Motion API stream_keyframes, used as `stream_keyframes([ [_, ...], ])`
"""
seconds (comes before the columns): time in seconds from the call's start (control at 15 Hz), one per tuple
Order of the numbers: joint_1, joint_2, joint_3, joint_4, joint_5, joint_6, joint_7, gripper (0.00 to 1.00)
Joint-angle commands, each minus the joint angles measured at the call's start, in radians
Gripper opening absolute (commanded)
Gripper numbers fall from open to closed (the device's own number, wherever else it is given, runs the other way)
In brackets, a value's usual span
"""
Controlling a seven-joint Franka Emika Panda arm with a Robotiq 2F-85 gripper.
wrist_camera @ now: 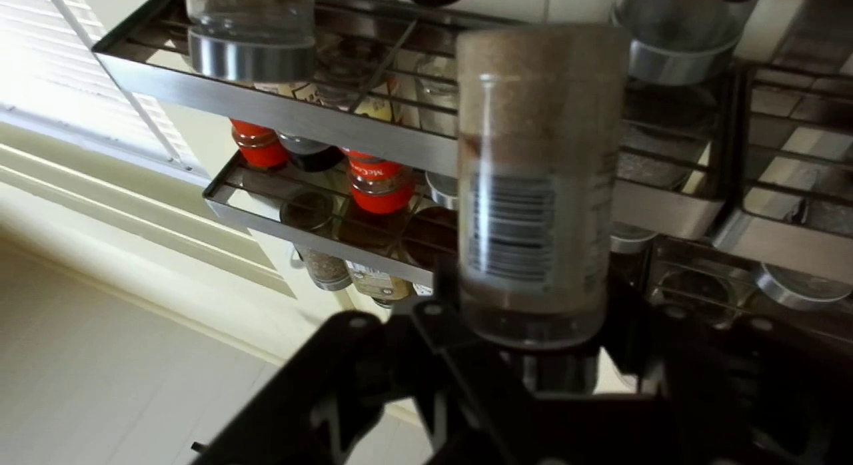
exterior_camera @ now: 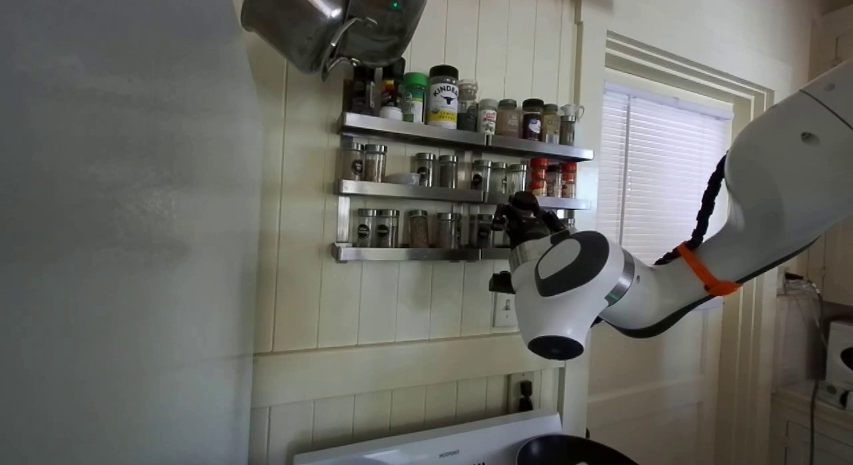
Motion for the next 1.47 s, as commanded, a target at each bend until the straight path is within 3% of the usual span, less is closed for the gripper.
stream_keyframes([
  [0.0,-0.037,-0.01,0.009,0.002,-0.011,0.036,0.057,0.25],
  [0.53,-0.115,-0.009,0.061,0.009,-0.011,0.07,0.108,0.25],
  [0.93,-0.134,0.02,0.104,0.056,-0.012,0.082,0.1,0.25],
  [1.4,-0.16,0.059,0.108,0.084,-0.012,0.109,0.1,0.25],
])
